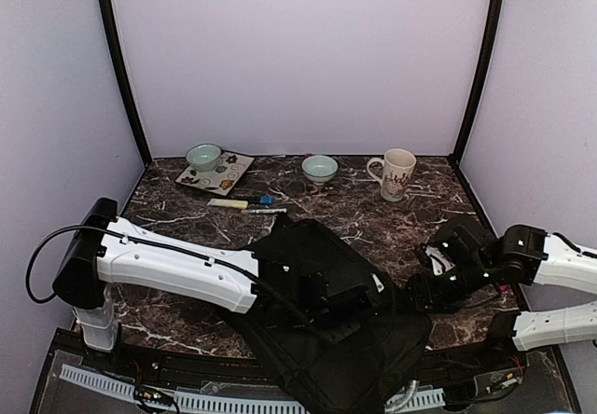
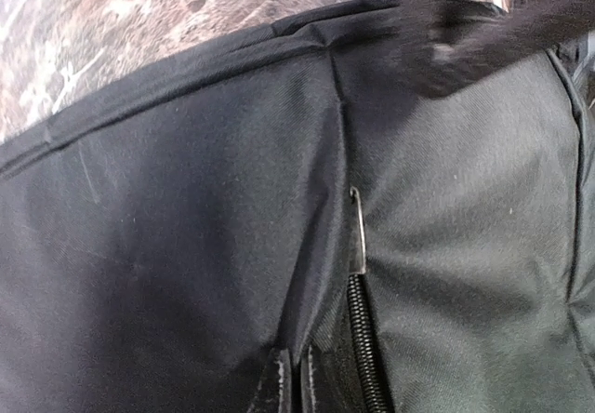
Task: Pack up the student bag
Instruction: Pick up the upper front pocket of the student bag, then pick up the student bag from the upper front pocket.
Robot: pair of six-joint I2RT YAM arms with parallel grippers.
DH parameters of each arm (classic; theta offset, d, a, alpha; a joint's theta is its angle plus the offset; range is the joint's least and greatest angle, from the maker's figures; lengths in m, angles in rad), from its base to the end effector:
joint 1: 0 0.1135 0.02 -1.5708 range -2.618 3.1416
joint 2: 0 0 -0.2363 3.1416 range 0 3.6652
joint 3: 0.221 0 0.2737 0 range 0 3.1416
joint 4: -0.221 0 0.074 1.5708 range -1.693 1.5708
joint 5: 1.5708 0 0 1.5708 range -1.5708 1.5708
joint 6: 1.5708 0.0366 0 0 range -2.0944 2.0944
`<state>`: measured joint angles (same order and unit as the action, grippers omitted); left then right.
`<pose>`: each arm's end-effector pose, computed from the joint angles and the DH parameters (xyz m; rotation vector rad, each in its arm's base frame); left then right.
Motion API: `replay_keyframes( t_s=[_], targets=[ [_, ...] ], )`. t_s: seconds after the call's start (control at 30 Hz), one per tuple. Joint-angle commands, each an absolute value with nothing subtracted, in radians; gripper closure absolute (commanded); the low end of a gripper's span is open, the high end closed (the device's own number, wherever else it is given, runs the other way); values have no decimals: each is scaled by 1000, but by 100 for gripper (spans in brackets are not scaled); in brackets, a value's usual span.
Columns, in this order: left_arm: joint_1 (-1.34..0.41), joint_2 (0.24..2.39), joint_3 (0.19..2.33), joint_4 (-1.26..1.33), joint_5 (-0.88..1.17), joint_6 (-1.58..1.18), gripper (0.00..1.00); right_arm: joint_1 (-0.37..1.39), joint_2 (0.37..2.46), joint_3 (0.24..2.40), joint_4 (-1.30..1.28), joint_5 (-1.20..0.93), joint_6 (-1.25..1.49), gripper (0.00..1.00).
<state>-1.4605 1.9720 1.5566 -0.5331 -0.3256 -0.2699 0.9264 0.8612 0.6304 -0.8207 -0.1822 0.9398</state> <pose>0.0605 -0.4402 0.1899 1.2807 2.1244 -0.3426 0.1114 0.1593 0.1946 -0.0505 2.8765 0.7703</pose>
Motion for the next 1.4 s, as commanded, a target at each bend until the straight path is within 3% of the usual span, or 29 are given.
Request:
replay_keyframes(
  t_s=[0.0,0.3,0.47,0.6,0.93,1.37],
  targets=[
    [-1367,1940,1460,-437,-210,-367,100,925,848,730,-731,-231,937,33],
    [-1332,1994,1489,-367,-110,-375,100,926,827,821,-799,-137,1074,41],
    [-1306,2006,1503,-348,-76,-410,100,926,772,924,-1108,137,1173,31],
    [-1275,1991,1494,-291,-6,-463,100,925,708,947,-1160,169,1221,29],
    [-1242,2001,1504,-151,110,-586,100,925,692,804,-781,-24,1347,37],
    [-1213,2002,1445,19,205,-660,100,924,680,536,-419,40,1589,60]
  ],
)
